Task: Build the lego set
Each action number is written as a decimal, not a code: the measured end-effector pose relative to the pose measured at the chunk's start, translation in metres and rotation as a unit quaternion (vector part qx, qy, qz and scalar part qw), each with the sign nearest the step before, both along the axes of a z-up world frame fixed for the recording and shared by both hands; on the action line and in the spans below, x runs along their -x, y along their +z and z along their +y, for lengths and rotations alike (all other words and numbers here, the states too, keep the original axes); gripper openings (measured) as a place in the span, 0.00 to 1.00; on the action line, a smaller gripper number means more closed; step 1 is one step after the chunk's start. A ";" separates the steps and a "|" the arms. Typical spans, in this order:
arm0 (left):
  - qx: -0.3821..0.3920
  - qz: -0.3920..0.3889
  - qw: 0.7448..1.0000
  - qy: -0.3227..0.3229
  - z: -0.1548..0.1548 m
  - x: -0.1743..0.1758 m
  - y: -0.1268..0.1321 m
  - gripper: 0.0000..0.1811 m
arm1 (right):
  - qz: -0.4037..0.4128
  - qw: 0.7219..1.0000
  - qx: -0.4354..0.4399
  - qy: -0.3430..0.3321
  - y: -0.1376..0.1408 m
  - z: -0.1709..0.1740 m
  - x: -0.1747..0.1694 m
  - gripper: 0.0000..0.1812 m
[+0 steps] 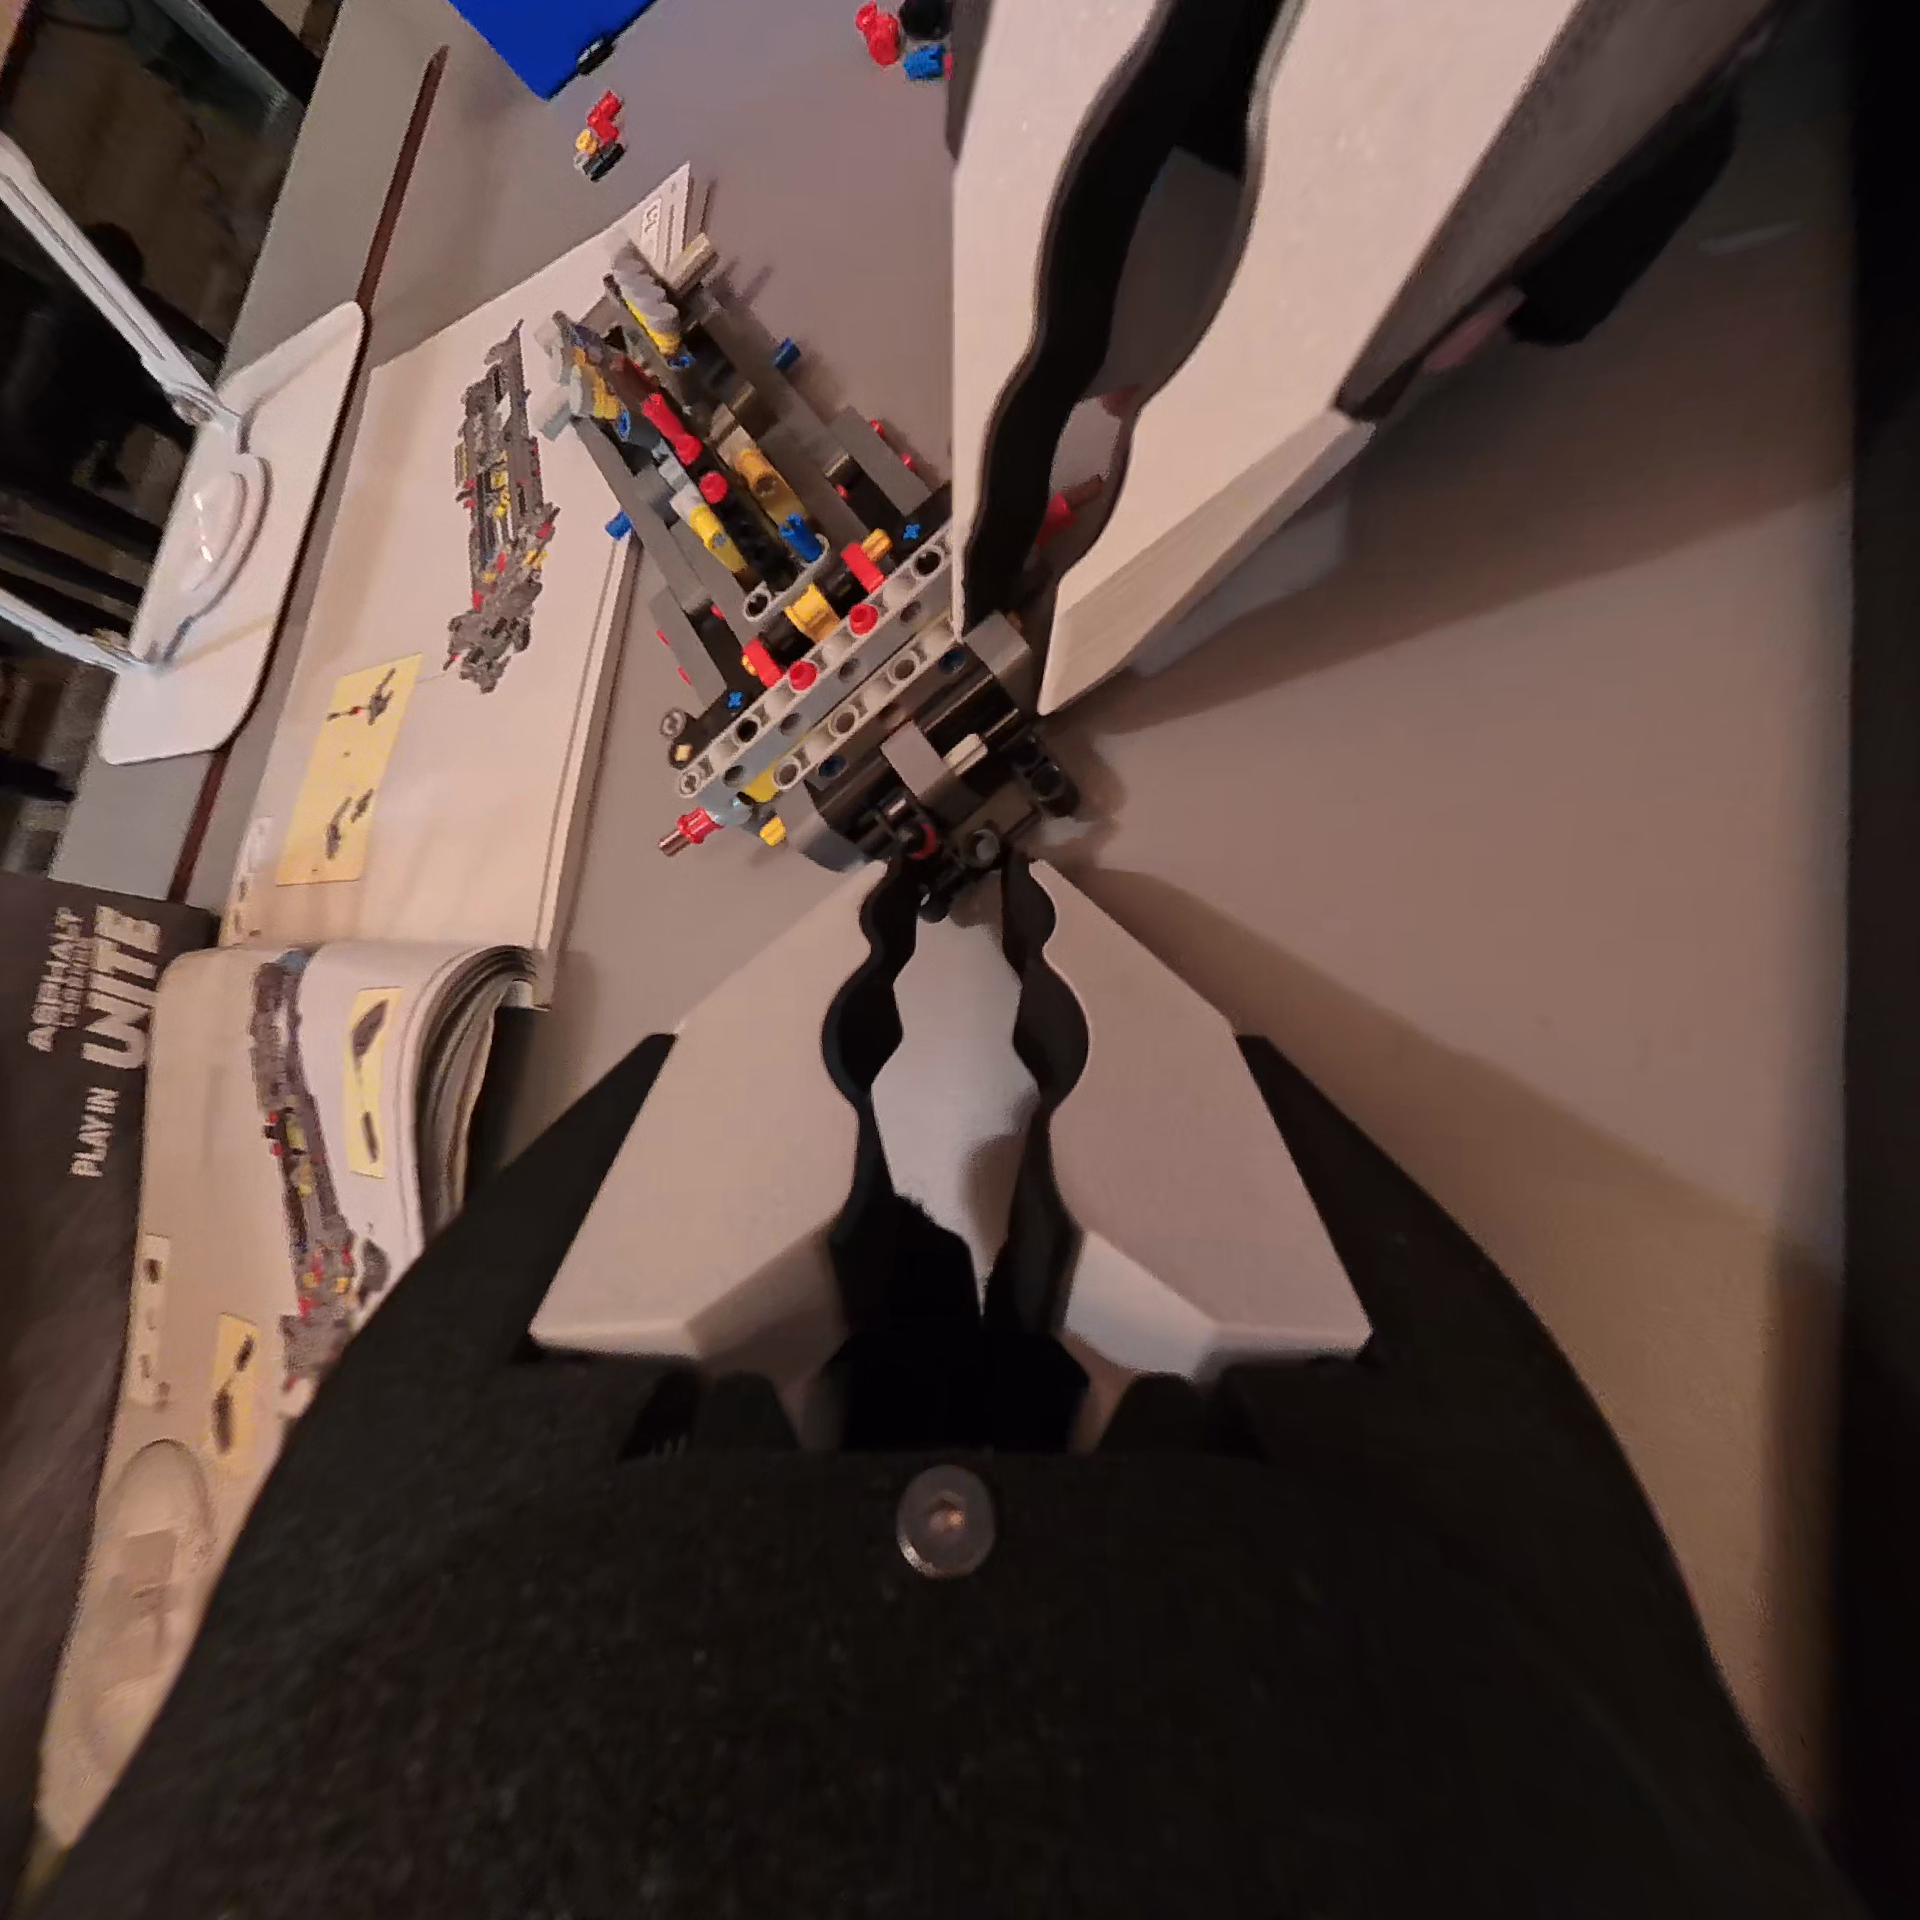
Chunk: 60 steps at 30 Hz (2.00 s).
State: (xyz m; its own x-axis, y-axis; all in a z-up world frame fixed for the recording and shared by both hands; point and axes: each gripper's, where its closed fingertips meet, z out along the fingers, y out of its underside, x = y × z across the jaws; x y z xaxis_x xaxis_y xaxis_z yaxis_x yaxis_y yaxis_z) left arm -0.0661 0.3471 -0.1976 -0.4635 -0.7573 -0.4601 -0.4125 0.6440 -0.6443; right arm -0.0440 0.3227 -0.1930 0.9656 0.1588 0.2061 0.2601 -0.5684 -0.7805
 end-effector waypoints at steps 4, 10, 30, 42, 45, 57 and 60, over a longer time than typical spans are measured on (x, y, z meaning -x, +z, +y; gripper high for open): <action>0.052 0.014 0.999 0.002 -0.001 0.001 0.001 0.08 | 0.006 1.000 0.001 0.000 0.000 0.000 0.000 0.08; 0.077 0.021 0.997 0.004 -0.002 0.001 0.002 0.08 | 0.007 1.000 0.001 0.001 0.000 0.000 0.000 0.08; 0.177 0.055 0.982 0.041 0.007 -0.115 0.066 0.24 | 0.073 0.943 -0.168 -0.278 0.055 -0.065 -0.154 0.10; -0.024 0.199 0.979 -0.022 -0.025 -0.261 0.016 0.28 | 0.115 0.951 -0.160 -0.237 0.049 -0.058 -0.138 0.09; 0.026 0.205 0.978 0.013 -0.006 -0.239 0.033 0.26 | 0.143 0.948 -0.159 -0.234 0.047 -0.058 -0.138 0.09; 0.213 0.226 0.922 0.233 -0.013 -0.121 0.005 0.48 | 0.173 0.941 -0.172 -0.236 0.050 -0.058 -0.140 0.09; 0.188 0.242 0.918 0.253 -0.009 -0.118 -0.006 0.43 | 0.163 0.943 -0.171 -0.235 0.050 -0.059 -0.140 0.09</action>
State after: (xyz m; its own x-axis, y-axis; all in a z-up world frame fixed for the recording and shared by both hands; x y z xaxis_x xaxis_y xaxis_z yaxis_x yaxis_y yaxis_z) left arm 0.0516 0.3378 -0.2032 -0.0908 -0.9949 0.0442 -0.8935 0.0618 -0.4448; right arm 0.0956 0.2636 -0.1428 0.9335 -0.3248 -0.1516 -0.2428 -0.2619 -0.9340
